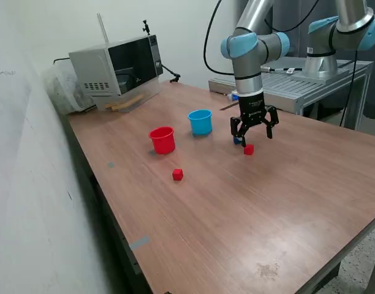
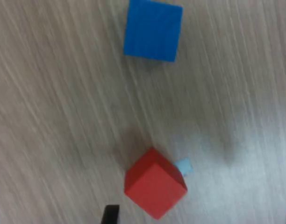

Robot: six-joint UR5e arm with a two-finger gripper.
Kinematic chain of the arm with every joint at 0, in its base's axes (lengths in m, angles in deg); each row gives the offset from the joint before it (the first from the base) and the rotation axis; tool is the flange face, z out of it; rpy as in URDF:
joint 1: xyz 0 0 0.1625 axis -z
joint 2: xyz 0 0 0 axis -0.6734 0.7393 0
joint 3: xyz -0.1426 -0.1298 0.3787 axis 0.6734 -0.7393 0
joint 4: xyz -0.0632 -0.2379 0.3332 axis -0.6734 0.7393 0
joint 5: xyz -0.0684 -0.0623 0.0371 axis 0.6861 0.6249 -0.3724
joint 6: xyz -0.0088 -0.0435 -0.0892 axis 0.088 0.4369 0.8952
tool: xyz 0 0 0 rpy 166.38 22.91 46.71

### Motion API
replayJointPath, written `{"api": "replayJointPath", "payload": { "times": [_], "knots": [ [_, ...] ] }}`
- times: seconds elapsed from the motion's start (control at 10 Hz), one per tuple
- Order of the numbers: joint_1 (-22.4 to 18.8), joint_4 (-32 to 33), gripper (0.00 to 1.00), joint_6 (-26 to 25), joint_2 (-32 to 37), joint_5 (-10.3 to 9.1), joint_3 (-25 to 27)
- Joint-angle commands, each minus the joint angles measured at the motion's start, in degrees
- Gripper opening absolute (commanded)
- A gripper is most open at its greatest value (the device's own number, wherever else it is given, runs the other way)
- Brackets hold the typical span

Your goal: Place red objects in the red bin, and blue objects in the blue bin.

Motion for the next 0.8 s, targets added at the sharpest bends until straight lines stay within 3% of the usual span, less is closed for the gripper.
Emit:
{"api": "replayJointPath", "payload": {
  "times": [0.0,0.4,0.5,0.7],
  "knots": [
    [1.1,0.2,1.0,0.0,-1.0,-1.17,-0.4],
    [1.1,0.2,1.0,-0.9,-2.0,-1.62,-2.0],
    [1.2,0.2,0.0,-0.9,-2.1,-1.62,-2.2],
    [2.0,0.2,0.0,-0.8,-2.1,-1.54,-2.1]
  ]
}}
